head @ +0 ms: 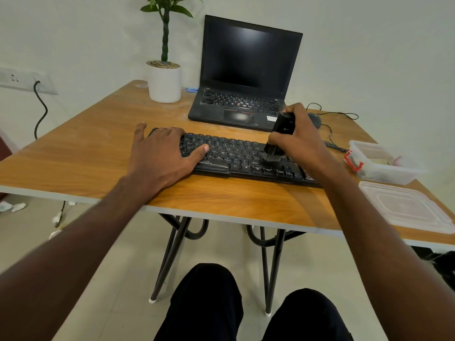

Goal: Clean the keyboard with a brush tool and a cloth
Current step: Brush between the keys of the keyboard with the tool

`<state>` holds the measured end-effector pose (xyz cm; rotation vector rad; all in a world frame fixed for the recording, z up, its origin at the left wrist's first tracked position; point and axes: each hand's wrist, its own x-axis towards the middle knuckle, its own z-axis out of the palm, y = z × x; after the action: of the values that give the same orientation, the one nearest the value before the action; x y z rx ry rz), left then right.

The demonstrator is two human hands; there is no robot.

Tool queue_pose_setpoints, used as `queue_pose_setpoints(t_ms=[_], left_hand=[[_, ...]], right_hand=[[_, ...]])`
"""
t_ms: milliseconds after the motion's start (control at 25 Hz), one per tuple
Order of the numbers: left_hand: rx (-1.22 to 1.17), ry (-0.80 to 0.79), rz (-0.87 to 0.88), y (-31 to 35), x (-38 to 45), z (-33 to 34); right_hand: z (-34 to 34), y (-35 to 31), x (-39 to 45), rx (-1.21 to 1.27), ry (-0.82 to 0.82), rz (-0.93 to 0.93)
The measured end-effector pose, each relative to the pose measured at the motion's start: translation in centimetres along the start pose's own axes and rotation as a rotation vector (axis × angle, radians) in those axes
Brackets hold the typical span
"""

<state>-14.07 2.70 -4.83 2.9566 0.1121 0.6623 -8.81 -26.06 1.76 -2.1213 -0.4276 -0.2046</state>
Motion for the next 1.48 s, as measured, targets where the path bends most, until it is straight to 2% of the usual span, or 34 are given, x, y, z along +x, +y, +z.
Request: queue_pose_setpoints(t_ms=[120, 200, 320, 400, 520, 640, 720, 840, 960, 1120, 1280, 1400, 1480], left_hand=[[0.002, -0.001, 0.007, 0.1, 0.1, -0.1], [0.004, -0.004, 0.01, 0.1, 0.1, -0.1], [0.002, -0.004, 0.01, 0.0, 0.1, -0.1], [0.006, -0.007, 0.009, 0.1, 0.1, -0.1], [0.011, -0.008, -0.003, 0.1, 0.1, -0.1], [0.013, -0.005, -0.008, 0.1, 0.0, -0.1], [0.011, -0.005, -0.004, 0.1, 0.0, 0.0], [0.008, 0.004, -0.002, 0.1, 0.1, 0.0], [0.009, 0.003, -0.003, 0.0, 0.0, 0.1], [0.016, 0.009, 0.01, 0.3, 0.0, 0.1], [0.006, 0.015, 0.046, 0.4, -0.1, -0.3], [-0.035, 0.079, 0.102, 3.7, -0.1, -0.5], [-0.075, 0.09, 0.149, 7.3, -0.2, 0.1]], right_hand=[[0.2, 0.1, 0.0, -0.02, 0.015, -0.044], [0.2, -0.1, 0.0, -0.048, -0.035, -0.056], [0.3, -0.3, 0.3, -0.229, -0.053, -0.113], [0.9, -0.3, 0.3, -0.23, -0.002, -0.134], [1.0, -0.3, 0.1, -0.218, -0.063, -0.137], [-0.1, -0.3, 0.3, -0.305, 0.04, -0.106], [0.2, -0.1, 0.1, -0.238, 0.107, -0.096], [0.4, 0.1, -0.3, -0.167, 0.032, -0.109], [0.0, -0.1, 0.0, -0.114, 0.05, -0.068], [-0.1, 0.1, 0.3, -0.017, -0.008, -0.02], [-0.9, 0.6, 0.2, -0.369, 0.255, -0.095], [-0.2, 0.3, 0.4, -0.203, 0.246, -0.085], [0.4, 0.3, 0.9, -0.09, 0.159, -0.081]])
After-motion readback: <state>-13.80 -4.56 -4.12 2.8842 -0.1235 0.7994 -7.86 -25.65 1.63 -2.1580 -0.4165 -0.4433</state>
